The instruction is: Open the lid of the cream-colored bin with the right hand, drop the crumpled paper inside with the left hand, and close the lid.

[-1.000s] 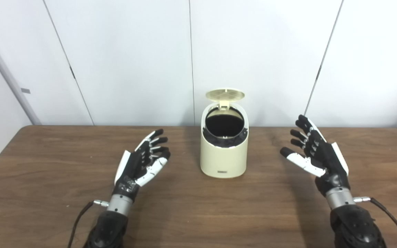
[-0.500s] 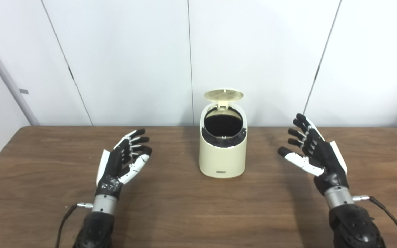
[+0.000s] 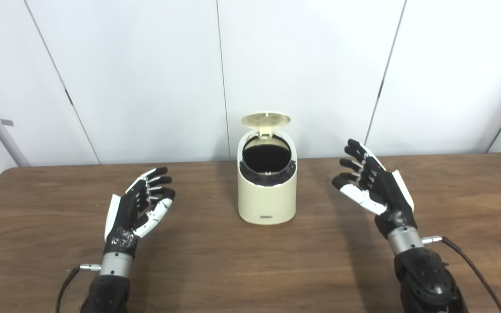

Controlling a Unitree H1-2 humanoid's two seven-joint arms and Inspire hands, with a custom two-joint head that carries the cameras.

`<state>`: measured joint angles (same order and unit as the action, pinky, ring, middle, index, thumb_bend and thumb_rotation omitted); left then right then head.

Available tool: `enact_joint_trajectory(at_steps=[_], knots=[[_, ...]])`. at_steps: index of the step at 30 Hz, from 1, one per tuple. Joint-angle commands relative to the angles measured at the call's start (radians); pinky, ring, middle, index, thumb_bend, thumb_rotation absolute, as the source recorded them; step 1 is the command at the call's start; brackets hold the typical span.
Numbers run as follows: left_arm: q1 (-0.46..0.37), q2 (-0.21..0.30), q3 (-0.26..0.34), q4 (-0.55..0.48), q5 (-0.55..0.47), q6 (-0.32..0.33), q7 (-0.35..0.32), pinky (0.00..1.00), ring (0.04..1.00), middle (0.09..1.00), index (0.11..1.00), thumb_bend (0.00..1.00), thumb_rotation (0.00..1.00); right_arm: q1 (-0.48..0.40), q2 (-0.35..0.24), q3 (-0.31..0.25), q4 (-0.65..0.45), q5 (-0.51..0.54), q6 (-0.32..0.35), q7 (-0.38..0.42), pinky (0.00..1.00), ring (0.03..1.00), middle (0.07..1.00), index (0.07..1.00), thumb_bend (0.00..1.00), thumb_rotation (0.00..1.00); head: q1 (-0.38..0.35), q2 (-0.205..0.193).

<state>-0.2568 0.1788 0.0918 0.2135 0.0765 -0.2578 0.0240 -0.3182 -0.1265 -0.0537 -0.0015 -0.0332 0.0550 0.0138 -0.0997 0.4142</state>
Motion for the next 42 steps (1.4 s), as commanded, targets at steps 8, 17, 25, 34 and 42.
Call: enact_joint_trajectory(at_steps=[8,17,25,34,42], knots=[[-0.018,0.018,-0.003,-0.01,0.024,-0.057,0.014,0.53,0.659,0.734,0.795,0.51,0.4,-0.11,-0.036,0.03,-0.026,-0.109,-0.064,-0.02,0.7,0.813,0.883,0.871,0.58,0.41,0.002,-0.001],[-0.013,0.014,-0.001,-0.005,0.039,-0.061,0.018,0.52,0.654,0.734,0.796,0.51,0.38,-0.19,-0.067,0.044,-0.032,-0.131,-0.045,0.003,0.74,0.836,0.889,0.875,0.59,0.4,0.006,-0.008],[-0.011,0.009,-0.004,-0.001,0.042,-0.065,0.02,0.52,0.654,0.734,0.794,0.5,0.36,-0.252,-0.077,0.05,-0.023,-0.121,-0.025,0.026,0.74,0.853,0.891,0.865,0.5,0.25,0.01,-0.013],[-0.015,0.007,-0.009,0.0,0.048,-0.05,0.021,0.53,0.649,0.735,0.803,0.55,0.38,-0.302,-0.094,0.094,-0.032,-0.18,0.013,0.059,0.71,0.85,0.904,0.879,0.47,0.2,0.018,-0.012],[-0.024,0.01,-0.01,0.01,0.051,-0.064,0.025,0.53,0.648,0.739,0.804,0.56,0.33,-0.338,-0.112,0.141,-0.021,-0.21,0.024,0.11,0.75,0.847,0.887,0.86,0.64,0.56,0.024,-0.013]])
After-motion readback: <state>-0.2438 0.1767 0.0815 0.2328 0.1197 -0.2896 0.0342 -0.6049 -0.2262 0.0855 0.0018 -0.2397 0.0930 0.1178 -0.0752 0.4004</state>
